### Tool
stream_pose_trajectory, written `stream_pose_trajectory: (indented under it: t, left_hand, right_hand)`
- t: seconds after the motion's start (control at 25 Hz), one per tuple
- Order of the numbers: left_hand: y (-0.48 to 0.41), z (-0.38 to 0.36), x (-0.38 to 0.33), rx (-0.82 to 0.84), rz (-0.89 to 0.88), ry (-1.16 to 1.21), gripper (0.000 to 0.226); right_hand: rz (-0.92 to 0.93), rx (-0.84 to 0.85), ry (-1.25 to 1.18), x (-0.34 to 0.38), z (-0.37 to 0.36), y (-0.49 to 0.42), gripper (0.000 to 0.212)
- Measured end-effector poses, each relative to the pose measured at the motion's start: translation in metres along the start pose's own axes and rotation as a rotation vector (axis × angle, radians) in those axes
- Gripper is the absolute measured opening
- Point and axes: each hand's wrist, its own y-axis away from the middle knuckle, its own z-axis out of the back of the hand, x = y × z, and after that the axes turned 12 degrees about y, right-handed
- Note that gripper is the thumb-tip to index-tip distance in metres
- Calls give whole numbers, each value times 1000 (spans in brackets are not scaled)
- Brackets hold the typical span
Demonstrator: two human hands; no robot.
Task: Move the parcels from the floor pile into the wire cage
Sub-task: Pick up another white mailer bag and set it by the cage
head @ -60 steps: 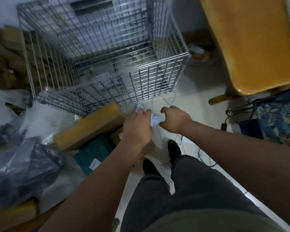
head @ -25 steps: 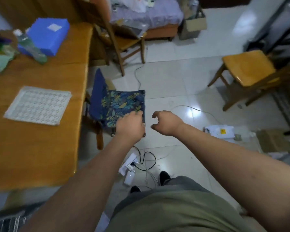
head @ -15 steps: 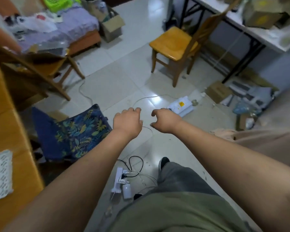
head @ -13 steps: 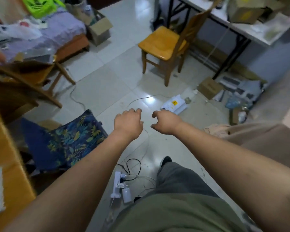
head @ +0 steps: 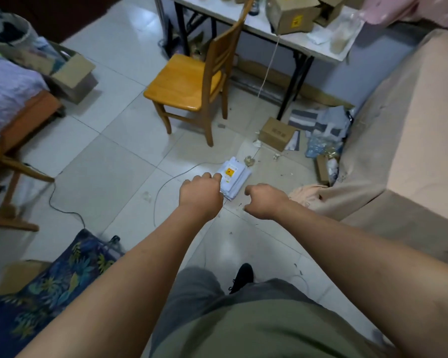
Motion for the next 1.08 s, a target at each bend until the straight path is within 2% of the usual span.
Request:
stream_pose_trajectory:
  t: [0.2, 0.52, 0.76, 0.88, 1.08]
  left_hand:
    - [-68, 11, -5, 40, -69, -42, 49]
    - [-224, 30, 14, 103, -189, -58, 51]
    - [-340, 41, 42, 142, -273, -70, 74]
    - [-385, 21, 47, 203, -295, -64, 87]
    - [-451, -56, 56, 275, -316, -119, 88]
  right_hand:
    - [-62, 36, -35, -29, 18, -44, 49]
    - [-174, 43, -195, -54, 75, -153, 60]
    - [-348, 27, -386, -51, 106, -250, 61]
    - [-406, 8, -452, -50, 98, -301, 71]
    - [-398, 69, -461, -55, 48, -392, 78]
